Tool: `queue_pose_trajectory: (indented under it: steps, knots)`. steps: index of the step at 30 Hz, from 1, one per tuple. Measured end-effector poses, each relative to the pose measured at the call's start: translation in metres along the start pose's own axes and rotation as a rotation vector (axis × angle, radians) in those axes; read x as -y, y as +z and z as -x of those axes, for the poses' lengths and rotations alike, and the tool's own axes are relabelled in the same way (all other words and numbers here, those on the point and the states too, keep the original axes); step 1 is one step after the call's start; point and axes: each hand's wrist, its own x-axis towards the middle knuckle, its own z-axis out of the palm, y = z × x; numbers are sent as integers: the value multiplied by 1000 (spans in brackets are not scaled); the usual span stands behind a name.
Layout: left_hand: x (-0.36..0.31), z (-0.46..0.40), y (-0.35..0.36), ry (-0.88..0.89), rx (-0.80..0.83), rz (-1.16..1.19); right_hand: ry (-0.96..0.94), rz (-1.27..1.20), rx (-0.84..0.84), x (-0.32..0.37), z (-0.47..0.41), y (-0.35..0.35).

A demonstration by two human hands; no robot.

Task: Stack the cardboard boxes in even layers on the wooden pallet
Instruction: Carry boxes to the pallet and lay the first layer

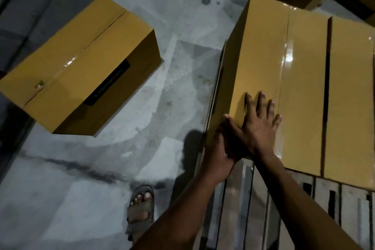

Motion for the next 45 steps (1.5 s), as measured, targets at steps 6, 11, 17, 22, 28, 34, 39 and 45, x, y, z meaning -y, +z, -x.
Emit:
queue_pose_trajectory:
  steps: [6, 11, 17, 22, 28, 34, 39, 45]
  knots:
    - [11, -1, 2, -26, -7, -24, -9, 5, 1, 1, 1, 4]
    - [23, -1, 2, -48, -36, -36, -30, 40, 0, 2, 1, 7]
    - [14, 10, -17, -156, 52, -1, -24, -6, 19, 1, 11, 0]
    - [37, 34, -60, -181, -2, -55, -76, -150, -52, 26, 50, 1]
    - [61, 48, -132, -242, -112, 49, -243, -209, -86, 76, 96, 29]
    - [70, 29, -204, -211, -221, 33, -273, -261, 1, 140, 92, 50]
    - [84, -1, -289, -199, -302, -121, -293, -373, 109, 208, 71, 72]
    - [110, -35, -420, -200, -382, -520, -314, -444, 200, 286, 48, 103]
